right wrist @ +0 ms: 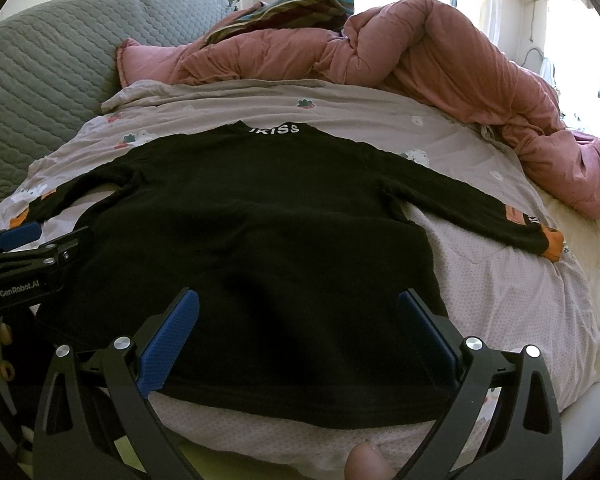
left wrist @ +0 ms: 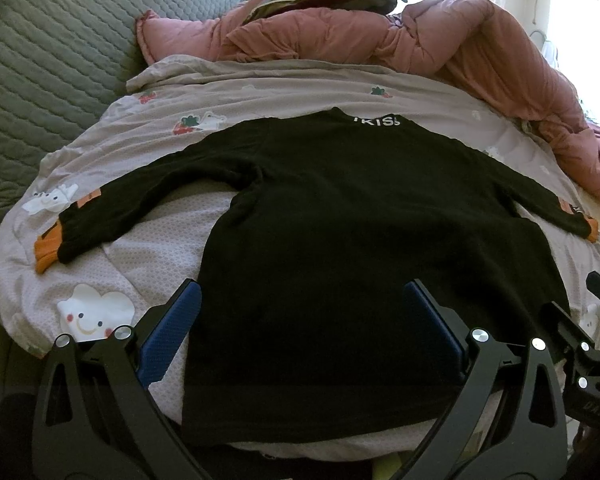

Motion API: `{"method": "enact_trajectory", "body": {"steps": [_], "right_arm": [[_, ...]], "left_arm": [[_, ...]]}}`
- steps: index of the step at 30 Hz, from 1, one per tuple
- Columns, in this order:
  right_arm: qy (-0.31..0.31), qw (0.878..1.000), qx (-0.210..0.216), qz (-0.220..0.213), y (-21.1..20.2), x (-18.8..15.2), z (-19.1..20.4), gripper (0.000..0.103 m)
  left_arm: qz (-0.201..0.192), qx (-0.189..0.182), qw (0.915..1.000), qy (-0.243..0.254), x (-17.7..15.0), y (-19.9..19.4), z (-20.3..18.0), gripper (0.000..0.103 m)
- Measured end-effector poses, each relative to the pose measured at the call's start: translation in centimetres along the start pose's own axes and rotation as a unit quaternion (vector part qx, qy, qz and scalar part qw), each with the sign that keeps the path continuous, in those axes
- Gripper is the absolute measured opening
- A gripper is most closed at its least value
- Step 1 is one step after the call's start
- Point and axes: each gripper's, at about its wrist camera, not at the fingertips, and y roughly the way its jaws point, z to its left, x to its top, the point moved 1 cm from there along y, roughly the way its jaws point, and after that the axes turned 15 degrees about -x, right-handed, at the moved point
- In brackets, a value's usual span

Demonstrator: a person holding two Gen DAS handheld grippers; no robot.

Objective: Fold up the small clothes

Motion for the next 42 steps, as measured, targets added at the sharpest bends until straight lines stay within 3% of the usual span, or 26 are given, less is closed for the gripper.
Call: {"method": "enact_trajectory", "body": {"steps": [35,42], "right_arm": [[0.006,1.0,0.008,-0.001,0.6,0.2,0.2,0.099],[0.015,1.0,0.004,-0.004,1.5,0.9,-0.9,0.099]], "left_arm": [[-0.001,0.003,1.0,0.005,0.8,-1.2,0.0,0.095],[0.011,0.005,0.9997,0.022,1.4,0.2,-0.8,0.095]]}}
